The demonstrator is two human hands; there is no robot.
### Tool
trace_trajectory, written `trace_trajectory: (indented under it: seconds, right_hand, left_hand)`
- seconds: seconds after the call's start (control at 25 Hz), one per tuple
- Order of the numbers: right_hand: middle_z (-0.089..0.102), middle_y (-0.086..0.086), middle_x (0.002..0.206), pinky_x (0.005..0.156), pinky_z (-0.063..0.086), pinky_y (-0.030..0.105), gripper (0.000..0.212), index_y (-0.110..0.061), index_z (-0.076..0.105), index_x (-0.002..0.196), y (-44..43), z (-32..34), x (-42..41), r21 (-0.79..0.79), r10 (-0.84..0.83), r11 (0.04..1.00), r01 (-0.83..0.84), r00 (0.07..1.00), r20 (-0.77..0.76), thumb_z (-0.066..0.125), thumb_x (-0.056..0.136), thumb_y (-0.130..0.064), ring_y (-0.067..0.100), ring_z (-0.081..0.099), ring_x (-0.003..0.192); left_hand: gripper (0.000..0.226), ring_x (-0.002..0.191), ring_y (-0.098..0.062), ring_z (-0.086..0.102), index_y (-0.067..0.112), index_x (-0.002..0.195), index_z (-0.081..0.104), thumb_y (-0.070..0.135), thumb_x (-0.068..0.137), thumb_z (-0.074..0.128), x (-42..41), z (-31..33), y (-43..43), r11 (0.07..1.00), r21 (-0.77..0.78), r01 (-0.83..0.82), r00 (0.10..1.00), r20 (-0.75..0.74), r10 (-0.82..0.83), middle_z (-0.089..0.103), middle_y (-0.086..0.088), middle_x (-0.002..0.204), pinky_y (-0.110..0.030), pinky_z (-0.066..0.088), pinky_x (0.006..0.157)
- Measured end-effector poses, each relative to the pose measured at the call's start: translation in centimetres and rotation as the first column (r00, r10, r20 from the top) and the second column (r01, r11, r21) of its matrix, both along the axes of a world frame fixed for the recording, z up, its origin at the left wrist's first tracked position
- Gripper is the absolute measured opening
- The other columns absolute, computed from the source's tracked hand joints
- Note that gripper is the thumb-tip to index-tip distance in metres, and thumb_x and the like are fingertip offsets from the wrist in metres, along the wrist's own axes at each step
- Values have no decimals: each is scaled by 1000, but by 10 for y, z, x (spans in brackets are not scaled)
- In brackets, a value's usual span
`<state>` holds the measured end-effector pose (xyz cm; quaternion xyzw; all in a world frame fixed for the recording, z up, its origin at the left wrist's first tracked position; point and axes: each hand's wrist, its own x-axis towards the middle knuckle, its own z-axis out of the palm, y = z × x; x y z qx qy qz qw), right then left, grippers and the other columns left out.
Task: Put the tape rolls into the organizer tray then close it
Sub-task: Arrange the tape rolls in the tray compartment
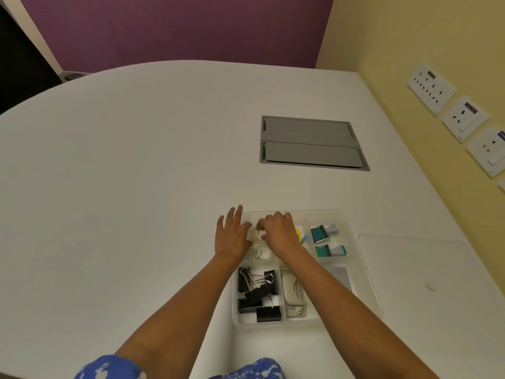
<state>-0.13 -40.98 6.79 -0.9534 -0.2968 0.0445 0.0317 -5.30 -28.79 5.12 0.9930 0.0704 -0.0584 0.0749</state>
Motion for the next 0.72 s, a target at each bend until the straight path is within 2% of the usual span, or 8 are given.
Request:
trace_trajectory:
  seconds: [0.2,0.4,0.72]
  right_hand:
    - [66,7,116,99,32,36,31,-17,60,116,-5,0,-12,-137,55,989,-56,998,-10,60,87,-7,28,52,114]
    - [65,8,117,100,33,37,29,-14,61,116,0,-2,-17,-185,111,977,-105,993,23,60,88,-9,29,51,115]
    - [65,10,117,101,34,38,25,-12,64,112,3,-9,-20,-242,123,963,-117,992,10,60,88,-7,29,53,114]
  left_hand:
    - [42,146,-25,7,23,123,53,26,83,67,-17,-3,-1,995,-62,-79,996,45,82,9,-5,159,-41,16,116]
    - [41,145,-27,12,20,122,53,22,83,67,-18,0,-4,989,-67,-133,990,28,135,13,-6,158,-40,26,111]
    - [43,145,-26,9,20,124,52,21,83,66,-13,-4,-5,991,-7,-135,991,-7,135,8,-7,158,-40,29,110]
